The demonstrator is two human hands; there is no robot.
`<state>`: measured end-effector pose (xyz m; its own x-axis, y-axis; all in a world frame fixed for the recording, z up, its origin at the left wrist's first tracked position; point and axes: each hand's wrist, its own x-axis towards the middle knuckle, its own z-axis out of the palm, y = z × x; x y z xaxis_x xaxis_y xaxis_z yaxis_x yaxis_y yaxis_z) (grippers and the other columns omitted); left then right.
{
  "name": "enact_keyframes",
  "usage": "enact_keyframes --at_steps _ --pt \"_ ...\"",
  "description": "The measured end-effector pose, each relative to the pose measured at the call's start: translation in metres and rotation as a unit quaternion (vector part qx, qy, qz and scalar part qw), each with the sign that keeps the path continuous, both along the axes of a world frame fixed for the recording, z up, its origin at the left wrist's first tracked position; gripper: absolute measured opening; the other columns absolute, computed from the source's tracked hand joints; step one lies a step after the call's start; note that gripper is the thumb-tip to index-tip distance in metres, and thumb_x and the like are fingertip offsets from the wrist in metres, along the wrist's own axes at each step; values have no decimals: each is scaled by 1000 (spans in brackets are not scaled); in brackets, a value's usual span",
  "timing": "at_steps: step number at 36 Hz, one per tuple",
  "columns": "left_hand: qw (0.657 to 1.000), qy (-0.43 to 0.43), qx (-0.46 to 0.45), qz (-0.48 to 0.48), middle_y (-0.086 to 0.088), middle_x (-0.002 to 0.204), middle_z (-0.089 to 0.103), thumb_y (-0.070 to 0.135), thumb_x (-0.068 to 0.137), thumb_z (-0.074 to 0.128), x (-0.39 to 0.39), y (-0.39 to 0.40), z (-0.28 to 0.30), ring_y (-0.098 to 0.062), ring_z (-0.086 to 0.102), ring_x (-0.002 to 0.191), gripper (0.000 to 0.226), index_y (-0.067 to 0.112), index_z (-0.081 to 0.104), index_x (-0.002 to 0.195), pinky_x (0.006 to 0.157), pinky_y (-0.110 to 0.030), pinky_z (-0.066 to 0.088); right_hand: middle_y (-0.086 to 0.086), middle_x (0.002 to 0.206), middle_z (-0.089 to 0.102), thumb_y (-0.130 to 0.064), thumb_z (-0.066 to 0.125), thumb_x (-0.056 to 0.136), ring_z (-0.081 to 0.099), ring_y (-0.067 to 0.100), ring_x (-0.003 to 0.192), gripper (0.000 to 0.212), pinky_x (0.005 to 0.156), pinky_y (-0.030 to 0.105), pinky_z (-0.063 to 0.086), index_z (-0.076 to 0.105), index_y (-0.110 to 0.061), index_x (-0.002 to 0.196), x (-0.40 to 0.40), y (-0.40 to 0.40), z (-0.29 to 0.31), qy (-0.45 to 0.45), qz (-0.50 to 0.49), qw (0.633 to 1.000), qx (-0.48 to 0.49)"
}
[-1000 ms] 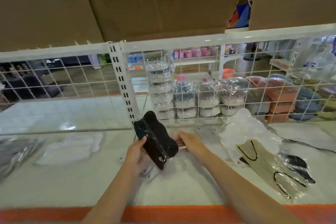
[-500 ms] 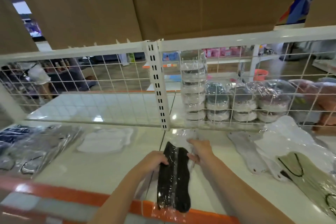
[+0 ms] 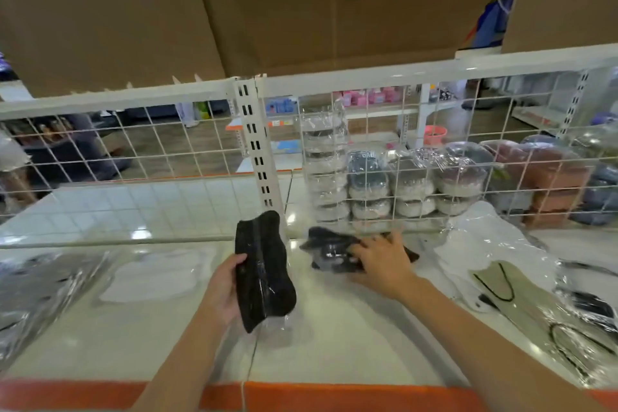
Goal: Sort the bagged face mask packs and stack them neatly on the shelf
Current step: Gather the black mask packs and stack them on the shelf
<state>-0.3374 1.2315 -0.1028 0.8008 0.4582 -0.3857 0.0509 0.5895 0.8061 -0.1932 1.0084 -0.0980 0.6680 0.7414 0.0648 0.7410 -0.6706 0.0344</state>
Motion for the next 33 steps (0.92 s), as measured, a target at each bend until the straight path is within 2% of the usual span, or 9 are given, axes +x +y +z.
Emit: enact_keyframes --at_steps 2,4,7,9,12,17,24,28,33 --pt "1000 17 -10 11 -21 112 60 26 84 56 -2 1 -3 -37 56 105 43 4 56 121 102 -49 40 -6 87 62 -67 44 84 55 16 90 44 88 38 32 63 -28 86 0 -11 -6 150 -1 988 -41" --pt "1000 29 2 10 -23 123 58 29 82 59 -3 1 -6 -40 55 113 51 5 54 127 102 -53 40 -8 68 52 -60 48 87 52 12 72 43 67 27 33 50 -25 61 8 -18 -15 216 -16 976 31" --pt "999 34 6 -14 -24 110 65 21 89 55 -4 -7 -9 -36 64 96 39 0 55 122 84 -47 51 -3 102 60 -33 56 88 56 18 102 10 75 25 41 63 -26 88 18 -28 -19 179 -32 982 56" --pt "998 33 44 -35 -21 98 67 12 86 58 -3 -14 -12 -33 67 85 36 -3 54 118 72 -41 54 1 136 46 -24 60 85 41 21 126 41 100 28 34 55 -21 126 20 -33 -26 185 -39 982 22" --pt "996 43 66 -43 -22 97 66 3 73 64 -6 -26 -17 -33 64 86 48 -10 52 117 75 -42 51 -5 156 19 -21 60 84 21 24 141 67 114 41 22 33 -32 144 14 -37 -32 223 -27 974 -32" --pt "998 55 33 -23 -21 96 68 -3 87 54 -6 -44 -30 -32 64 88 29 -7 56 116 75 -41 50 -4 149 36 -40 49 92 34 25 132 48 103 41 31 40 -37 139 12 -40 -35 126 -16 989 -76" --pt "997 59 -25 30 -23 104 66 5 95 47 -4 -57 -38 -34 63 93 28 -5 53 121 74 -44 50 7 117 61 -31 41 97 54 26 111 29 87 34 45 58 -16 117 -1 -34 -35 -4 -31 992 -126" --pt "995 72 -47 42 -25 112 64 12 96 48 -6 -63 -40 -36 62 100 35 -5 52 125 82 -47 49 10 122 54 -14 50 91 57 27 109 33 86 36 47 50 -12 124 -1 -28 -40 -16 -40 992 -119" --pt "995 57 -72 33 -24 96 69 17 97 46 -11 -73 -39 -35 64 91 35 -6 54 122 75 -47 49 7 117 56 -17 47 92 60 25 101 26 81 34 47 55 -11 116 -1 -28 -37 48 -113 992 -22"
